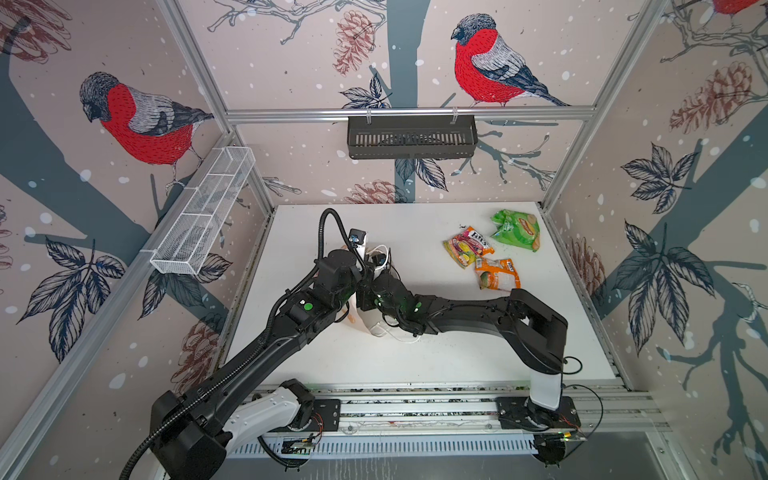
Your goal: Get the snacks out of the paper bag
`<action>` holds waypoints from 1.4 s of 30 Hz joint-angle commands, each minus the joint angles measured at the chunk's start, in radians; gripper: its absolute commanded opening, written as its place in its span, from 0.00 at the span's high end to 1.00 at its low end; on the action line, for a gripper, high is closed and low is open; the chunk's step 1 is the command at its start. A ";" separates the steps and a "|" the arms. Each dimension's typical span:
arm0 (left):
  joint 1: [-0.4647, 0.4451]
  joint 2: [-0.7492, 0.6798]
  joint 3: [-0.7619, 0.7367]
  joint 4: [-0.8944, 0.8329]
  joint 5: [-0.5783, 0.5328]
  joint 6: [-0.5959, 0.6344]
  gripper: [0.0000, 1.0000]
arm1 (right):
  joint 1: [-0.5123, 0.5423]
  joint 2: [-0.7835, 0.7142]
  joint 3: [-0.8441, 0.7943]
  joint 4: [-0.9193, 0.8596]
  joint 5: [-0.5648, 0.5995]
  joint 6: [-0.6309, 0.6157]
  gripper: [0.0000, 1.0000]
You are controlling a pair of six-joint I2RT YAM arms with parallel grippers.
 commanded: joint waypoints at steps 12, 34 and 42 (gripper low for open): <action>0.000 0.030 0.035 0.020 0.065 -0.022 1.00 | 0.039 -0.022 -0.112 0.098 0.025 0.036 0.30; 0.000 0.063 0.060 -0.023 0.101 -0.024 1.00 | 0.020 0.034 -0.057 0.120 -0.011 0.051 0.17; -0.003 0.093 0.072 -0.035 0.136 -0.034 1.00 | 0.012 0.104 0.022 0.082 0.006 0.083 0.17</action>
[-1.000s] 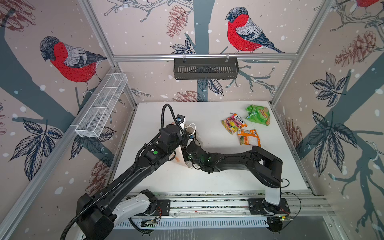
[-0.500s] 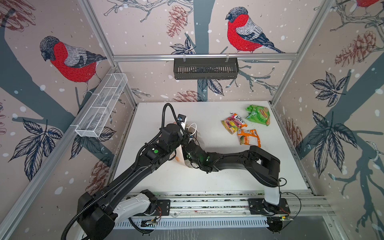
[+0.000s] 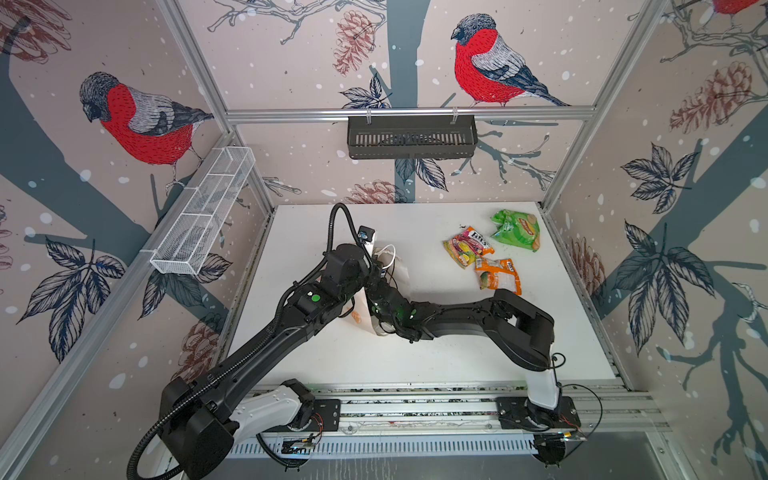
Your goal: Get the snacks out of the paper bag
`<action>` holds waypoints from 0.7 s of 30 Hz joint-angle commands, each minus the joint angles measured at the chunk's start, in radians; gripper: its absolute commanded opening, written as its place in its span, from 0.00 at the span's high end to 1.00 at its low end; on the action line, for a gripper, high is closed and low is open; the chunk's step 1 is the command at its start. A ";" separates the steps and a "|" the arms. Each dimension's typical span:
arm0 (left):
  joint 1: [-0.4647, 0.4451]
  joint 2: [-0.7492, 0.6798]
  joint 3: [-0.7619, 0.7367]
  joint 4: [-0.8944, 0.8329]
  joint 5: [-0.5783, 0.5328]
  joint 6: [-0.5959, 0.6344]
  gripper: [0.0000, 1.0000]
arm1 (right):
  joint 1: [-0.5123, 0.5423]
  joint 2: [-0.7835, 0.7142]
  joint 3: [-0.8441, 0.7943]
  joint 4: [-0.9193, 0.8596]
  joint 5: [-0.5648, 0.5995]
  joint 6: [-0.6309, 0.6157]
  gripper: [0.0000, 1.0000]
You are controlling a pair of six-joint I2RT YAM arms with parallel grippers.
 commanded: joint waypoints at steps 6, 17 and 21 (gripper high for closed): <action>-0.004 0.002 0.006 -0.009 0.056 -0.015 1.00 | -0.008 0.056 0.043 0.036 -0.009 0.026 0.24; -0.004 -0.007 -0.001 -0.006 0.050 -0.004 1.00 | -0.034 0.116 0.081 0.033 -0.015 0.022 0.60; -0.004 -0.012 -0.005 -0.006 0.043 0.000 1.00 | -0.044 0.118 0.076 0.023 -0.009 0.019 0.83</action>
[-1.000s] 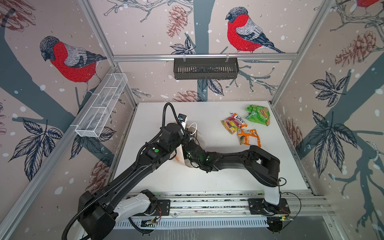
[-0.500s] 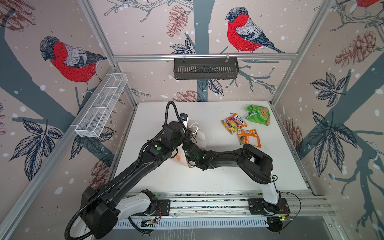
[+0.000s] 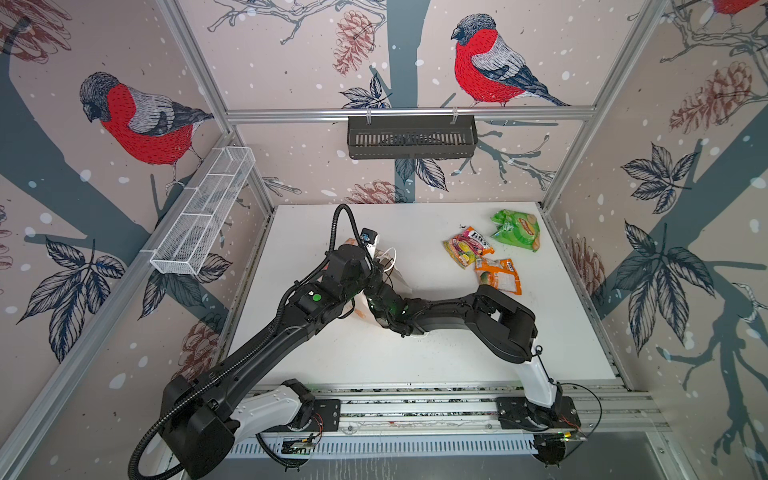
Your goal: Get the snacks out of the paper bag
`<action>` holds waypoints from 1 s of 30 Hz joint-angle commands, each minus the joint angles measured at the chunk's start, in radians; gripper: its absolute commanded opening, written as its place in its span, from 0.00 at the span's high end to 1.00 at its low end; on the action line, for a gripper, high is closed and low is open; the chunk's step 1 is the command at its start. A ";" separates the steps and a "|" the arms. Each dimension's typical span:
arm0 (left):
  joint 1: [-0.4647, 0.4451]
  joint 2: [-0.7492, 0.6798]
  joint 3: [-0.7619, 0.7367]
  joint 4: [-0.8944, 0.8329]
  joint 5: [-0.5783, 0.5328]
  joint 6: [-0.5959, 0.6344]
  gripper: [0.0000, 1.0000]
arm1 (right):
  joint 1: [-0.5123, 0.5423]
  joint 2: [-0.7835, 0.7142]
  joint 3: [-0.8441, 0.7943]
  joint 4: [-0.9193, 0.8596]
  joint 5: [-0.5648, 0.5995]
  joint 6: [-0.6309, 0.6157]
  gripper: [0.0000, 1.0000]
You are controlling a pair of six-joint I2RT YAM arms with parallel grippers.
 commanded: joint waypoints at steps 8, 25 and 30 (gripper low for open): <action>-0.002 -0.002 -0.001 0.021 -0.004 -0.004 1.00 | -0.006 -0.039 -0.023 -0.008 0.056 -0.042 1.00; -0.002 0.008 -0.001 0.014 -0.039 0.001 1.00 | 0.018 -0.177 -0.128 0.021 0.173 -0.077 1.00; -0.001 0.015 0.001 0.012 -0.049 0.001 1.00 | 0.020 -0.205 -0.146 0.021 0.185 -0.077 1.00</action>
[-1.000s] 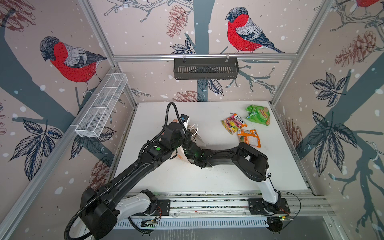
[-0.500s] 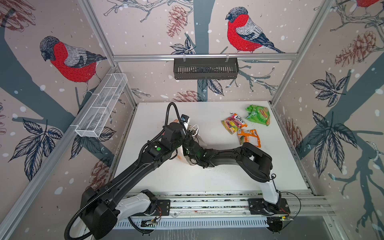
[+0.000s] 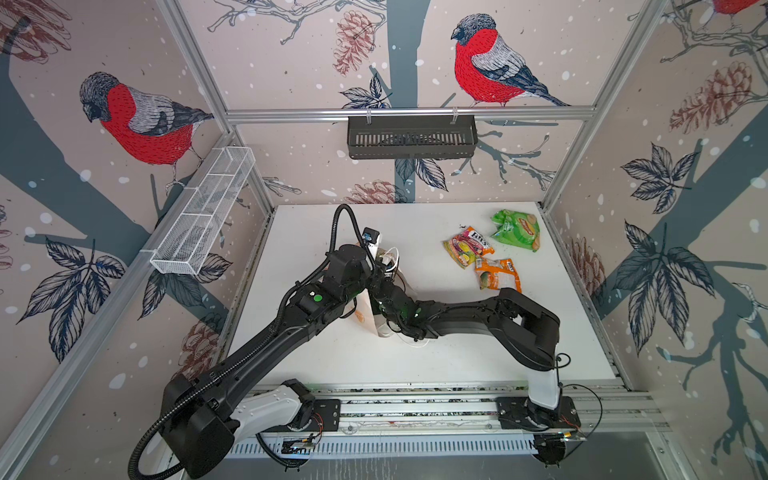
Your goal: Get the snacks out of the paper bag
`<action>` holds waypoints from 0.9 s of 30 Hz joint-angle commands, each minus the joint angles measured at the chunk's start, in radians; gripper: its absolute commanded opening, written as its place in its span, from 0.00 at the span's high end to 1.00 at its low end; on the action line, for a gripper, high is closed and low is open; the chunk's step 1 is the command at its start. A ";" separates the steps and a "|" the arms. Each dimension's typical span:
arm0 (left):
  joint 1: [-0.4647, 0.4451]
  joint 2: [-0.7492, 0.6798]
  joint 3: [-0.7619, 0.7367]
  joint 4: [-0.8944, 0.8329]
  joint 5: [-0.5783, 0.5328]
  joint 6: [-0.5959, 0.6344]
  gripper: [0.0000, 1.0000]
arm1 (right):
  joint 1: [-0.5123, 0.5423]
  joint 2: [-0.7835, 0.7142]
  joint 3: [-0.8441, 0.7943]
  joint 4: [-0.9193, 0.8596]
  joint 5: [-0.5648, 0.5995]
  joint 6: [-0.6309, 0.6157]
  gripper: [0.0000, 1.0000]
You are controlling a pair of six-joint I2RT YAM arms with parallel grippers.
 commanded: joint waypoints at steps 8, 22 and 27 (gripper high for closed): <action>0.004 0.012 0.006 -0.033 -0.062 0.000 1.00 | 0.023 -0.085 -0.029 0.093 0.119 -0.058 1.00; 0.004 0.015 0.008 -0.038 -0.071 -0.012 1.00 | 0.042 -0.136 -0.036 0.077 0.133 -0.070 1.00; 0.004 0.015 0.008 -0.040 -0.074 -0.013 1.00 | 0.044 -0.147 -0.047 0.079 0.129 -0.065 1.00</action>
